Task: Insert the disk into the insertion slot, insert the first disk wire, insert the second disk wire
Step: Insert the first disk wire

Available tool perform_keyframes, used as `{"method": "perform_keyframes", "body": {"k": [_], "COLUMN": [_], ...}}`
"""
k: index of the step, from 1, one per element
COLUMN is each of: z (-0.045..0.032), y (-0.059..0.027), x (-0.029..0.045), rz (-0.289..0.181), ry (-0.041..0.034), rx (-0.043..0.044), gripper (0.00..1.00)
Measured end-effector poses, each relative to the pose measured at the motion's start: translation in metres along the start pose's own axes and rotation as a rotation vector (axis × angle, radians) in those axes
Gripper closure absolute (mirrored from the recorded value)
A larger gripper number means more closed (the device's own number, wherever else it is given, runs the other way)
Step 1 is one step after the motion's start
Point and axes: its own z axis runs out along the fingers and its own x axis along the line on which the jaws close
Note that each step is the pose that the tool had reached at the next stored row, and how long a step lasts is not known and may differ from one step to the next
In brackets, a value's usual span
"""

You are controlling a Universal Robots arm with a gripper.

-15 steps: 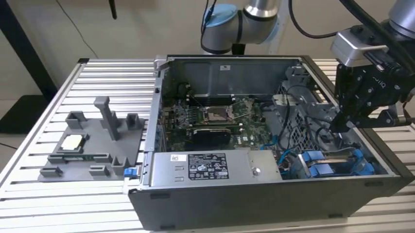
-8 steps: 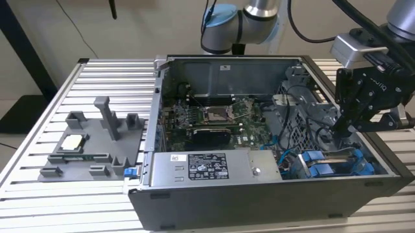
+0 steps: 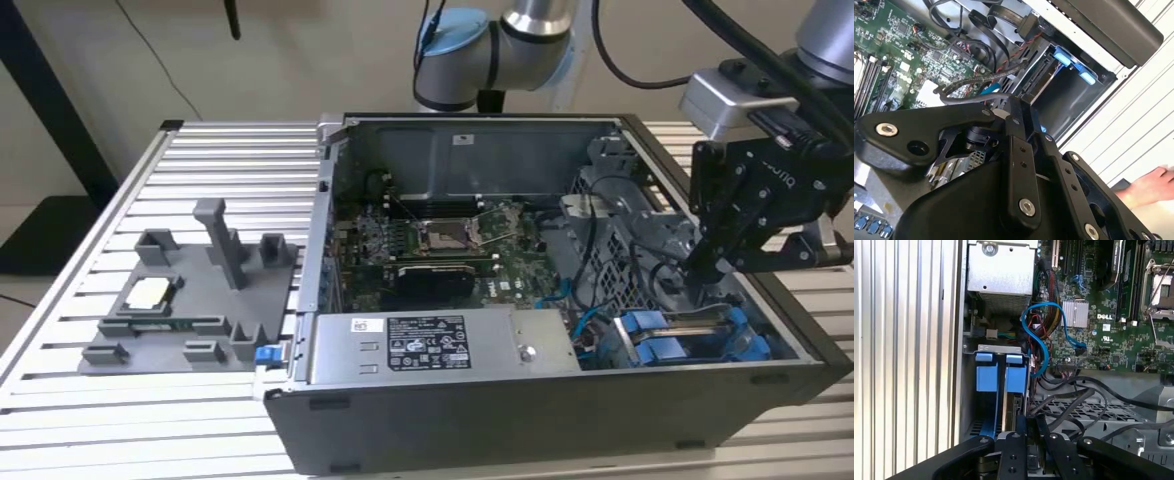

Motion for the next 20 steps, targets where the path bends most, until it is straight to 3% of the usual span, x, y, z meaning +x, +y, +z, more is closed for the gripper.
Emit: {"method": "perform_keyframes", "body": {"k": [6,9,15,20], "z": [0.0004,0.0009,0.0056,0.0123], "y": [0.0,-0.0002,-0.0036,-0.0088], "x": [0.0,0.0,0.0003,0.0009], "rz": [0.0,0.0,0.0,0.0], "ry": [0.001,0.0182,0.0271,0.0273], "rx": [-0.0001,-0.001,-0.0021,-0.0038], "gripper": [0.81,0.81,0.81,0.81]}}
